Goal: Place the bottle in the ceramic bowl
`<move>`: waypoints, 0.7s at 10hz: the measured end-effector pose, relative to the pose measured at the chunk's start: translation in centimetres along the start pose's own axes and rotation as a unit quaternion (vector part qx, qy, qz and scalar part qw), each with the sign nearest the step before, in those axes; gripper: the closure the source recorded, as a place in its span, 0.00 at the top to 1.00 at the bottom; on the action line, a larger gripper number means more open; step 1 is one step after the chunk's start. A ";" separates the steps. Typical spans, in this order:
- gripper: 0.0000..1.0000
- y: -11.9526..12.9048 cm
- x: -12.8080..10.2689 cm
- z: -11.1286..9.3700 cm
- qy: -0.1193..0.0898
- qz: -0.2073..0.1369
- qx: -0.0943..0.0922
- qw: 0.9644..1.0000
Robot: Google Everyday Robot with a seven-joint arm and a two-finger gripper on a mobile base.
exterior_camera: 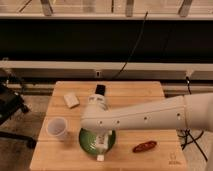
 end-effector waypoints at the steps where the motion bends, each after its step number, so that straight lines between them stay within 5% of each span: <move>1: 0.18 0.0 0.0 0.0 0.000 -0.001 0.001 1.000; 5: 0.16 -0.1 0.1 0.0 0.000 -0.007 0.003 1.000; 7: 0.23 -0.2 0.0 0.0 0.000 -0.010 0.004 1.000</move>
